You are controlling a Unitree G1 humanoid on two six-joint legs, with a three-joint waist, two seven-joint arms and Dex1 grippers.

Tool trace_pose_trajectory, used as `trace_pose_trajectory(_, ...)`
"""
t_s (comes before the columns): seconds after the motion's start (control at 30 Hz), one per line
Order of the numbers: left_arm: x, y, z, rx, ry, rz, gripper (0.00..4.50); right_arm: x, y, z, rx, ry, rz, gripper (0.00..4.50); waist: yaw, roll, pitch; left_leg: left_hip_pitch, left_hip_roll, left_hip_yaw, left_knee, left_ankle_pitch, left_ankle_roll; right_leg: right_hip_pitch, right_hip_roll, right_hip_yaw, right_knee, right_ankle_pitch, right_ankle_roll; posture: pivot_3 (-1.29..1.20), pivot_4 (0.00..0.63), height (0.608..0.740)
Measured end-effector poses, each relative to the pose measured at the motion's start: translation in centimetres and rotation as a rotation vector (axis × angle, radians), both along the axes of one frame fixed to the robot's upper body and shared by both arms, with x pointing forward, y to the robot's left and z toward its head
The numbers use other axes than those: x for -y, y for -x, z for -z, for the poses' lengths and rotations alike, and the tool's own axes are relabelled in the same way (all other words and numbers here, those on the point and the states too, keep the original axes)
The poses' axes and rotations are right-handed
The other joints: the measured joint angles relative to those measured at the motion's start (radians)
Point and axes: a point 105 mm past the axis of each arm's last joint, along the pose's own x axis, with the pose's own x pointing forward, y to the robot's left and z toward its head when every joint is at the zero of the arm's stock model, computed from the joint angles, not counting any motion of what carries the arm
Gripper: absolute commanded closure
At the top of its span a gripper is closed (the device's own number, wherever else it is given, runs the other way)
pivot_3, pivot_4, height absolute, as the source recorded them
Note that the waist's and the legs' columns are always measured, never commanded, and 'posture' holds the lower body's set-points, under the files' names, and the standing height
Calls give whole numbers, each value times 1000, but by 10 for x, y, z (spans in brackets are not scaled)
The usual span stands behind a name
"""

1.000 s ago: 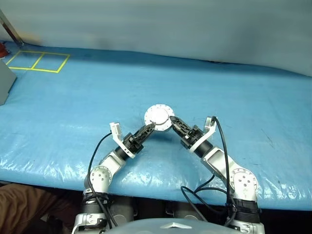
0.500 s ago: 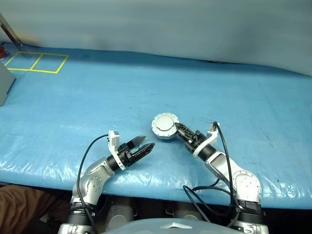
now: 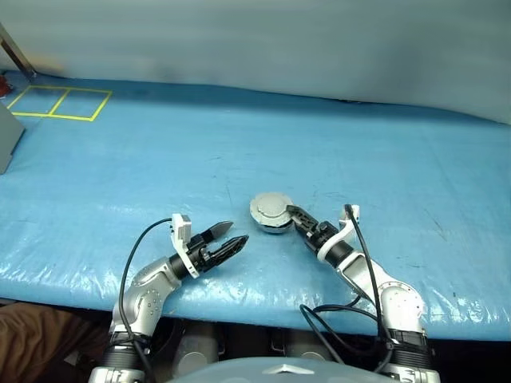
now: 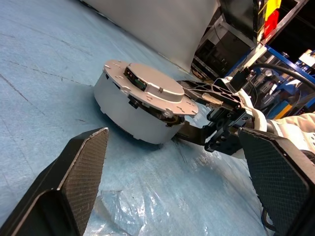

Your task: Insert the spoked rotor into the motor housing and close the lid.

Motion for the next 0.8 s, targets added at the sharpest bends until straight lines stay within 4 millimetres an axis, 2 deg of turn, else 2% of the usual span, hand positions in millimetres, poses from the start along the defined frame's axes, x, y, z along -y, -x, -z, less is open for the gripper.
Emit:
trace_pose_trajectory(0.17, 2, 0, 0, 10, 0, 1, 0, 28, -9, -3, 108, 249, 100, 857, 1, 0, 0, 0, -1, 1, 0, 0, 0, 0, 0, 1, 0, 0, 0, 0, 150, 740)
trace_pose_trajectory(0.3, 3, 0, 1, 8, -1, 6, 0, 33, -12, -9, 187, 393, 88, 857, -1, 0, 0, 1, 0, 2, 0, 0, 0, 0, 0, 1, 1, 0, 0, 0, 150, 740)
trace_pose_trajectory(0.37, 3, 0, 0, 11, -1, 7, 0, 27, -12, -12, 240, 484, 39, 857, -1, 0, 0, 1, 0, 2, 0, 0, 0, -1, 0, 1, 2, 0, -1, 0, 150, 740)
trace_pose_trajectory(0.57, 4, 1, 1, 24, -26, 19, 0, -9, -4, -27, 560, 954, -275, 857, 0, 0, 0, 1, 0, 3, 1, 0, 0, -1, 0, 2, 3, -1, -2, 0, 150, 740)
trace_pose_trajectory(0.73, 5, 1, 0, 41, -29, 26, 0, -30, -2, -31, 650, 962, -342, 857, 1, -1, 1, 1, 0, 2, 4, 0, 0, -1, 0, 2, 5, -2, -2, 0, 150, 740)
trace_pose_trajectory(0.8, 5, 0, -1, 47, -29, 26, 0, -34, -2, -32, 664, 948, -362, 499, 1, -1, 1, 1, 0, 2, 5, 0, 0, -1, -1, 2, 6, -2, -2, 0, 150, 740)
